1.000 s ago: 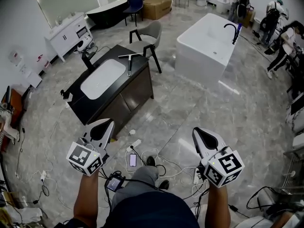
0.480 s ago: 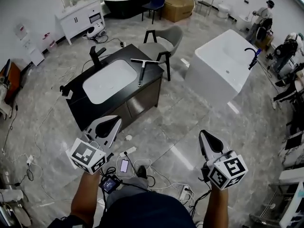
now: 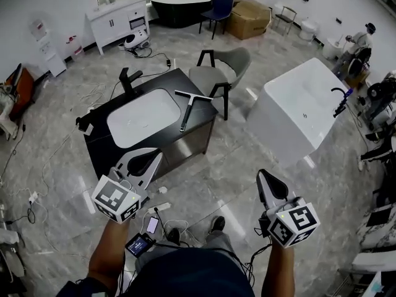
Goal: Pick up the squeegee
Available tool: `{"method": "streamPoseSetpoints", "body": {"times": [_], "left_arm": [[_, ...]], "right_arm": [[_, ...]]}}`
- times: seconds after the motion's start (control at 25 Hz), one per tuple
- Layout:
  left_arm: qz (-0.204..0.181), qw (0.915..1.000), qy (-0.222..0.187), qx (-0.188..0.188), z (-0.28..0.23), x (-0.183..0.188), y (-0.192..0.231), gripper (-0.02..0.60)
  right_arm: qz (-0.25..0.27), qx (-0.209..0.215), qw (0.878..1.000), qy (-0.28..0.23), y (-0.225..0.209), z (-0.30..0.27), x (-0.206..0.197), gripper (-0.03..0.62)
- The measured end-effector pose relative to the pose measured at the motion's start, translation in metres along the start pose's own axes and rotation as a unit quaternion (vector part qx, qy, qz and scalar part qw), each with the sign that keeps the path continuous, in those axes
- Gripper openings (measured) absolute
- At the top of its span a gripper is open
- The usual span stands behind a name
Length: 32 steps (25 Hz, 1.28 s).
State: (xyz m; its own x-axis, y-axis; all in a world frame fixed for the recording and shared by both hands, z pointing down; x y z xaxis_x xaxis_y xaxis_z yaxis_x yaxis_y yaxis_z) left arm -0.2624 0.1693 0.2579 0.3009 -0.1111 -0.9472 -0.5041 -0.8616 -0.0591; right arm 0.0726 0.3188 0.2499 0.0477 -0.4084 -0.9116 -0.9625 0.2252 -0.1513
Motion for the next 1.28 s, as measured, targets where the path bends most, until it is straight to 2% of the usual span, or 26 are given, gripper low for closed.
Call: {"method": "streamPoseSetpoints", "body": {"times": [0.2, 0.36, 0.6, 0.76, 0.96, 1.28], "left_arm": [[0.018, 0.9977, 0.006, 0.065, -0.036, 0.012, -0.023, 0.006], [0.027, 0.9961, 0.016, 0.083, -0.069, 0.024, -0.041, 0.005], [0.041, 0.9906, 0.028, 0.127, -0.093, 0.042, -0.054, 0.006], [0.05, 0.9887, 0.022, 0.14, -0.11, 0.06, -0.065, 0.006], [0.026, 0.9861, 0.039, 0.16, -0.117, 0.066, -0.073, 0.006], [0.026, 0.9842, 0.036, 0.172, -0.118, 0.072, -0.07, 0.006]], "right_arm": [[0.024, 0.056, 0.998, -0.003, -0.074, -0.027, 0.016, 0.009], [0.022, 0.084, 0.996, -0.007, -0.12, -0.036, 0.025, 0.009], [0.021, 0.127, 0.992, -0.007, -0.163, -0.051, 0.037, 0.009], [0.018, 0.149, 0.989, -0.008, -0.185, -0.058, 0.039, 0.009], [0.018, 0.168, 0.986, -0.017, -0.201, -0.064, 0.044, 0.009], [0.017, 0.173, 0.984, -0.021, -0.207, -0.07, 0.046, 0.009]]}}
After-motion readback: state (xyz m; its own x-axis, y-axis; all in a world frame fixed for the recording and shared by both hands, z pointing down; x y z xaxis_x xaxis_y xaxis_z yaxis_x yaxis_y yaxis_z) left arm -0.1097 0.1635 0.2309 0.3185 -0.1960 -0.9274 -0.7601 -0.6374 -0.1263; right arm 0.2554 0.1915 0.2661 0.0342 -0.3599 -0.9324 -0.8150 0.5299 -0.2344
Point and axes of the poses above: the fingertips, and each gripper's own axes: z backward along the fingers, y to its left, x out of its top, the point moved 10 cm from there along z, backward along the fingers, and after that the axes turned 9 degrees about y, right-handed, at the moved point
